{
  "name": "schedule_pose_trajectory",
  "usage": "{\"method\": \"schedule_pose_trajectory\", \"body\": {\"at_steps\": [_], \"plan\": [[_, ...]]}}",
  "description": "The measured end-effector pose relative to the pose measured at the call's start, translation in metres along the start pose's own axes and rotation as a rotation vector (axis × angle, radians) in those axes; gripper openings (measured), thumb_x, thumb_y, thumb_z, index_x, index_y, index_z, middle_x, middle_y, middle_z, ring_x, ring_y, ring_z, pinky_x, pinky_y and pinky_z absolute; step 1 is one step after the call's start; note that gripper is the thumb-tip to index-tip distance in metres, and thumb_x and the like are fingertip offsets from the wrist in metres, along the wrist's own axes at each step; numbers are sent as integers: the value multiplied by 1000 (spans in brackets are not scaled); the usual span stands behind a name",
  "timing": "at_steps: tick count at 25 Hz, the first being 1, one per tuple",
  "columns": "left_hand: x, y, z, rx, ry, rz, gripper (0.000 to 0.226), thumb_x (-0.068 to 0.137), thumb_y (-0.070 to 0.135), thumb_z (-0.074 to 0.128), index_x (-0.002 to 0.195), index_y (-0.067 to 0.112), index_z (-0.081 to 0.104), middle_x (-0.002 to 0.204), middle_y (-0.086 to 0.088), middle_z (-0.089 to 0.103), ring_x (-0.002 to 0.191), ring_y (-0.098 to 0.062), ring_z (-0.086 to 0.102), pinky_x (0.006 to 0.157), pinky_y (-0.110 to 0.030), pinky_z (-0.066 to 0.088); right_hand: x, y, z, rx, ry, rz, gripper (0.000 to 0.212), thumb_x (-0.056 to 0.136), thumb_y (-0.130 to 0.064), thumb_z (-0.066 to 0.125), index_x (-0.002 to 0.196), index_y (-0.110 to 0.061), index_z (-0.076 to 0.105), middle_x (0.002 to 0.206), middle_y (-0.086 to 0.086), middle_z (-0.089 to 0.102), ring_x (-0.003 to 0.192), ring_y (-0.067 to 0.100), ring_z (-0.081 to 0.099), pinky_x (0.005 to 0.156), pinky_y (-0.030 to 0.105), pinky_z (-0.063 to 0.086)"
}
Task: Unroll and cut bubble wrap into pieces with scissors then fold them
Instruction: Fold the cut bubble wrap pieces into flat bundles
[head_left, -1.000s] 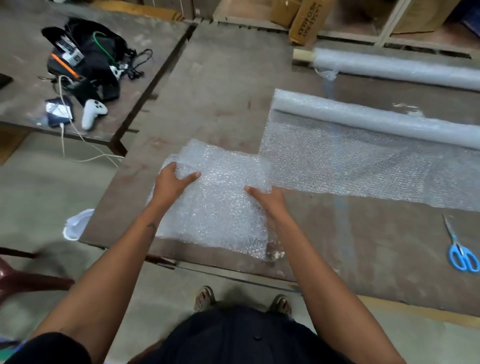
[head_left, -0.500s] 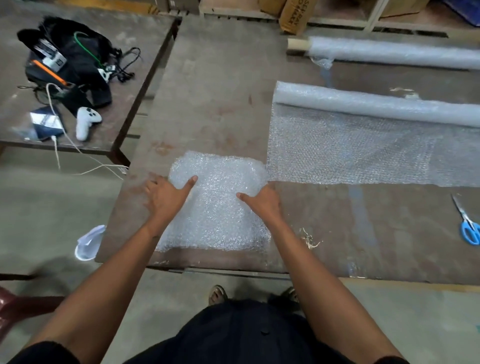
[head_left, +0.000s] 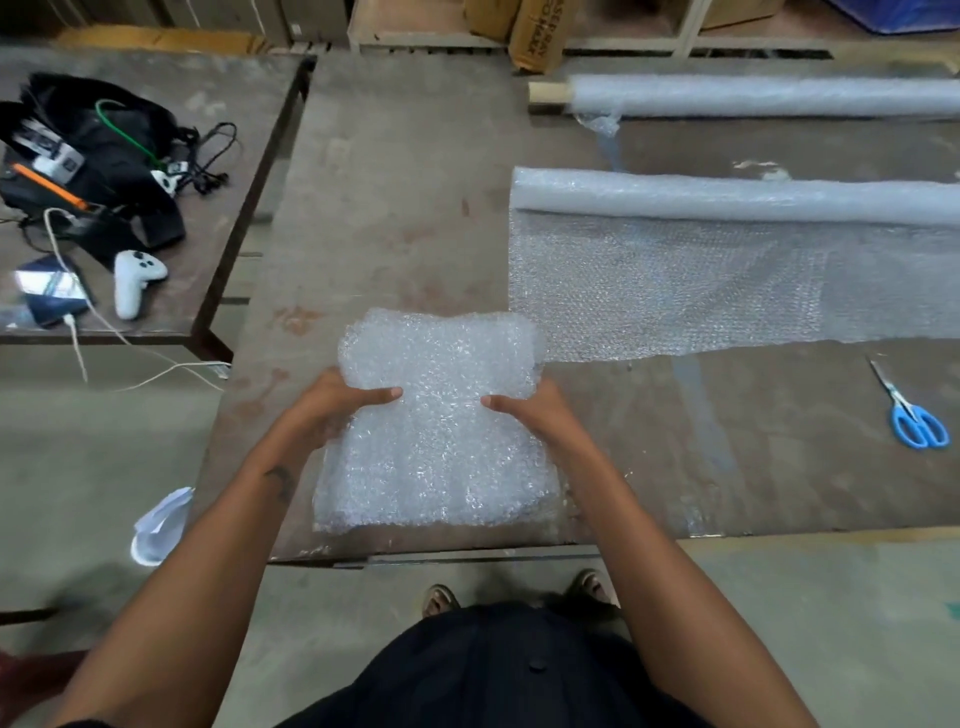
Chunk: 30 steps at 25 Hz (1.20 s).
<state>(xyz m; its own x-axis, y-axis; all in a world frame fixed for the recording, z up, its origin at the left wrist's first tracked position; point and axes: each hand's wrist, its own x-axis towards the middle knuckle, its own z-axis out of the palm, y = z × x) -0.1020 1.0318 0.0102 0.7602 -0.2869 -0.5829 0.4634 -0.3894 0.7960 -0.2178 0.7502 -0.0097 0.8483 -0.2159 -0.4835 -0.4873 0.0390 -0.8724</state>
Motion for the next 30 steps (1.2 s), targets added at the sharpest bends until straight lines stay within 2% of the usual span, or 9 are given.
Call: {"method": "schedule_pose_trajectory", "body": {"at_steps": [4,7,10,13,16,19,24,27,30], "plan": [[-7,28,39,-122,-202,-81,81,68,34,102,134,3,67,131,-21,72,120,-36,72,108,-57,54,-19,7,-57,124,-29,26,59,80,-24,94,131,-14,65,116,0,77,106,20,75,84,31,62],[-24,62,86,-269,-380,-22,68,75,25,96,132,-1,69,131,-24,71,108,-34,76,94,-47,63,-34,16,-100,361,-77,27,67,83,-26,90,143,-9,63,129,9,76,119,25,73,97,40,61],[-34,92,149,-403,-574,35,90,52,23,107,131,2,68,122,-23,74,101,-35,77,80,-46,66,-44,26,-148,609,-167,34,84,76,-40,95,145,-5,63,143,18,67,133,33,64,106,46,56],[-18,101,220,-448,-570,8,102,45,24,108,134,2,65,121,-20,74,103,-35,76,85,-48,64,-56,30,-209,748,-209,9,86,58,-53,101,128,-10,77,134,17,72,122,32,71,97,48,60],[-3,97,278,-497,-541,-17,88,43,25,108,122,5,75,120,-18,73,104,-34,75,91,-49,63,-64,26,-280,694,-175,20,96,52,-49,105,134,-8,74,133,18,72,120,33,72,96,48,61],[0,96,326,-591,-563,29,71,41,24,106,106,9,83,108,-15,78,96,-32,78,82,-45,64,-66,22,-351,528,-107,9,106,61,-48,102,149,-7,59,146,21,63,134,39,63,117,59,45],[-20,120,398,-767,-607,162,58,42,16,93,99,13,85,97,-10,79,87,-27,77,76,-41,65,-81,-2,-424,481,-136,-31,106,48,-64,101,137,-17,69,136,12,72,125,30,70,105,49,55],[-9,124,417,-660,-563,80,66,49,21,99,111,8,80,108,-15,77,95,-30,76,84,-44,64,-88,-13,-441,338,-71,3,81,67,-57,94,134,-18,70,127,6,77,116,20,74,110,42,54],[18,109,419,-435,-449,-48,54,87,16,85,136,3,64,134,-19,70,121,-33,70,112,-53,51,-71,-4,-456,186,16,-41,44,94,-29,80,134,-17,67,120,-1,79,110,11,75,92,25,59]]}}
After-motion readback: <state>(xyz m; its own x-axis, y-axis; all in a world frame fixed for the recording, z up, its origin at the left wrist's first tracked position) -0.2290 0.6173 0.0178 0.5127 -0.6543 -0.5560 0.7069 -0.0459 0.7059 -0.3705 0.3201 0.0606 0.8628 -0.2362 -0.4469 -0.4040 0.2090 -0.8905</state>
